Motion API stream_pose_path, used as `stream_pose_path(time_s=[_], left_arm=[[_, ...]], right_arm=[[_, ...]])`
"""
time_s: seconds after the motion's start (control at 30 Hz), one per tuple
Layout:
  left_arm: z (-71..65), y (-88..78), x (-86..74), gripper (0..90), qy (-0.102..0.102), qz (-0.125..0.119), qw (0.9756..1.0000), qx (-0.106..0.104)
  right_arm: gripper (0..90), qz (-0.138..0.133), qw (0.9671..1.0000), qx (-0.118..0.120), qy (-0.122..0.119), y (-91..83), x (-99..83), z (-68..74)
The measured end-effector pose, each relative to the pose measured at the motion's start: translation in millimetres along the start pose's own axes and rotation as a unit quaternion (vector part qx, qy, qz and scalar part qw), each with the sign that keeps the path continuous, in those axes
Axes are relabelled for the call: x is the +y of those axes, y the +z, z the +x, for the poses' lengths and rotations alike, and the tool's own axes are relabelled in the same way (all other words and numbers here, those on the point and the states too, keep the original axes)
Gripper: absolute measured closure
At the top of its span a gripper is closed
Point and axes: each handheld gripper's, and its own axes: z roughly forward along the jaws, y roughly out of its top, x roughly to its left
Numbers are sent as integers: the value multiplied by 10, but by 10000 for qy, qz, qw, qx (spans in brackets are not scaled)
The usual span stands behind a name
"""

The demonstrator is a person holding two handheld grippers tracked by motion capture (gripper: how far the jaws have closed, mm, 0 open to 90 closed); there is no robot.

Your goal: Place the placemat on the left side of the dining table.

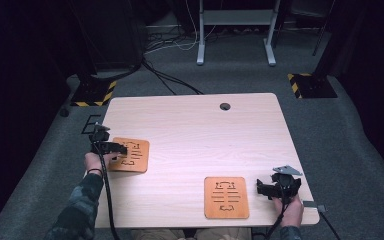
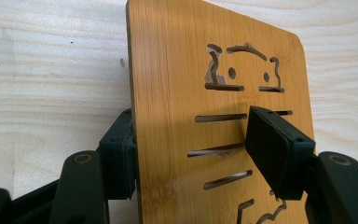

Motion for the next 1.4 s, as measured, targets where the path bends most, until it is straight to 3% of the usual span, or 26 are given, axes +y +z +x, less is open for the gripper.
stream_pose_path(time_s=[0.6,1.03,1.23,1.4], left_arm=[[9,41,2,351,151,41,9998,159],[48,88,-29,337,70,15,9999,111],[16,106,-35,343,196,33,9991,377],[14,122,-51,350,222,-58,9992,341]], right_arm=[[0,20,10000,-17,15,-3,1,-1],[0,15,10000,-17,16,-2,1,-1],[0,8,10000,-16,17,-1,1,-1],[0,-6,10000,-14,34,0,1,3]])
